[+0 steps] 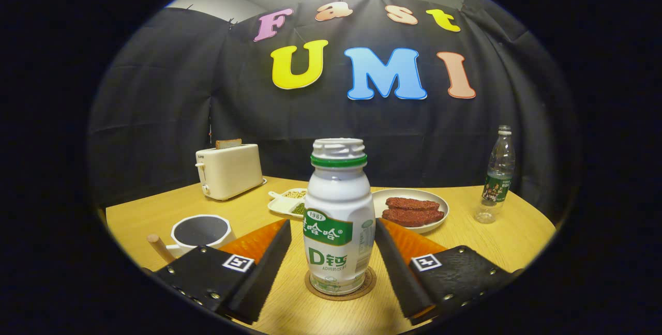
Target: Take the bottle from table, then pour the juice into the cup, finally place the bottle on the coaster
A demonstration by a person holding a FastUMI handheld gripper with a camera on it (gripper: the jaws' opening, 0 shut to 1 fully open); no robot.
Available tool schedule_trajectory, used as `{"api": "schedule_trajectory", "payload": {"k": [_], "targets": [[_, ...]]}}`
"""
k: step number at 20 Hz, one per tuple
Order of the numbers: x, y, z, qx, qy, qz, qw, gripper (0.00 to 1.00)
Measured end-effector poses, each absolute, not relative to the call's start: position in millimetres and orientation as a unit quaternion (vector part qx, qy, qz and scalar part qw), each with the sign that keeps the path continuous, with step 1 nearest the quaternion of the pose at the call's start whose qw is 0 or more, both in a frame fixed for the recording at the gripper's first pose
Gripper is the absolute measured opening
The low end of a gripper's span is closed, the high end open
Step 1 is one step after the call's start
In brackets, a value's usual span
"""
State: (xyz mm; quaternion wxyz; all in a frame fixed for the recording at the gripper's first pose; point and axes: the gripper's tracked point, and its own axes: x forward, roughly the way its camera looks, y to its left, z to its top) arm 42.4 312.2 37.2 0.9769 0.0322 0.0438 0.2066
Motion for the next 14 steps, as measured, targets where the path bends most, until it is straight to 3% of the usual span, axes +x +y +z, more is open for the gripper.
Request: {"api": "schedule_trajectory", "payload": {"k": [1, 14], "targets": [[38, 308, 48, 0.03, 0.029, 0.201, 0.979, 0.99], [-35, 250, 216, 0.024, -0.144, 0.151, 0.978, 0.99]]}}
